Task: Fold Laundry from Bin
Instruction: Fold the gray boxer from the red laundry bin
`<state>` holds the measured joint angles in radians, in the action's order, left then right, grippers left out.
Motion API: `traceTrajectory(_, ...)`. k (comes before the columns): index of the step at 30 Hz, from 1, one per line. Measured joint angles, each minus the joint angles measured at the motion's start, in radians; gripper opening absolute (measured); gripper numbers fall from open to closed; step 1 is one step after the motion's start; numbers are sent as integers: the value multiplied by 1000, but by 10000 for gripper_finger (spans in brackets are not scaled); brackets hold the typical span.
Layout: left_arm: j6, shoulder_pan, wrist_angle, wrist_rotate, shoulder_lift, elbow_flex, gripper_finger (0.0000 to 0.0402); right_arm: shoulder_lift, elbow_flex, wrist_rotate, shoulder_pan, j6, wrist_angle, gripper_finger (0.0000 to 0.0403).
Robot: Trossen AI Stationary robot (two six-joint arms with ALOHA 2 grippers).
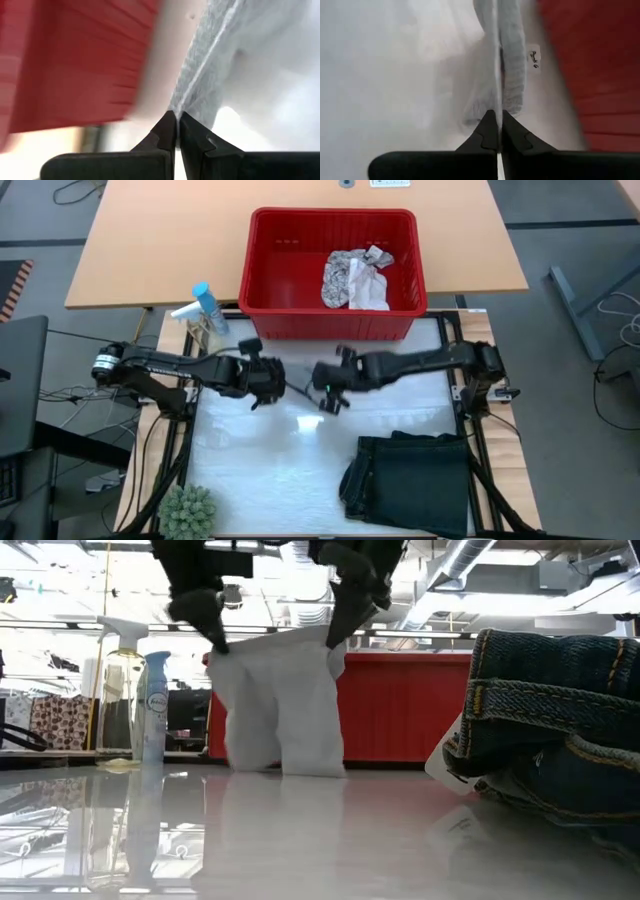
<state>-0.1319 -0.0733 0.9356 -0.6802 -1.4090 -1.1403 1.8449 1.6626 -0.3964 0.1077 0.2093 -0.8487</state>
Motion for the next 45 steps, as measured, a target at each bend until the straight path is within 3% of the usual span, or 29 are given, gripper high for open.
traceTrajectory(8,-106,-180,-134,279,0,224,2,142,-1,80,159,-9,144,25)
traceTrajectory(13,-192,-258,-226,381,0,313,5,224,-1,231,196,-34,215,47)
traceTrajectory(18,-159,-296,-281,498,0,316,30,273,-1,375,201,-57,264,53)
traceTrajectory(24,-107,-308,-259,617,0,255,106,243,-1,387,205,-106,247,63)
traceTrajectory(29,-103,-308,-181,600,0,160,172,177,1,395,208,-110,247,108)
traceTrajectory(32,-100,-308,-185,517,1,124,191,162,1,395,214,-105,247,149)
traceTrajectory(37,-124,-307,-379,350,2,183,192,164,1,346,229,-75,202,218)
traceTrajectory(41,-100,-285,-589,365,2,295,178,171,-2,177,210,2,138,245)
traceTrajectory(45,-184,-255,-664,384,1,378,164,171,-15,145,155,87,135,249)
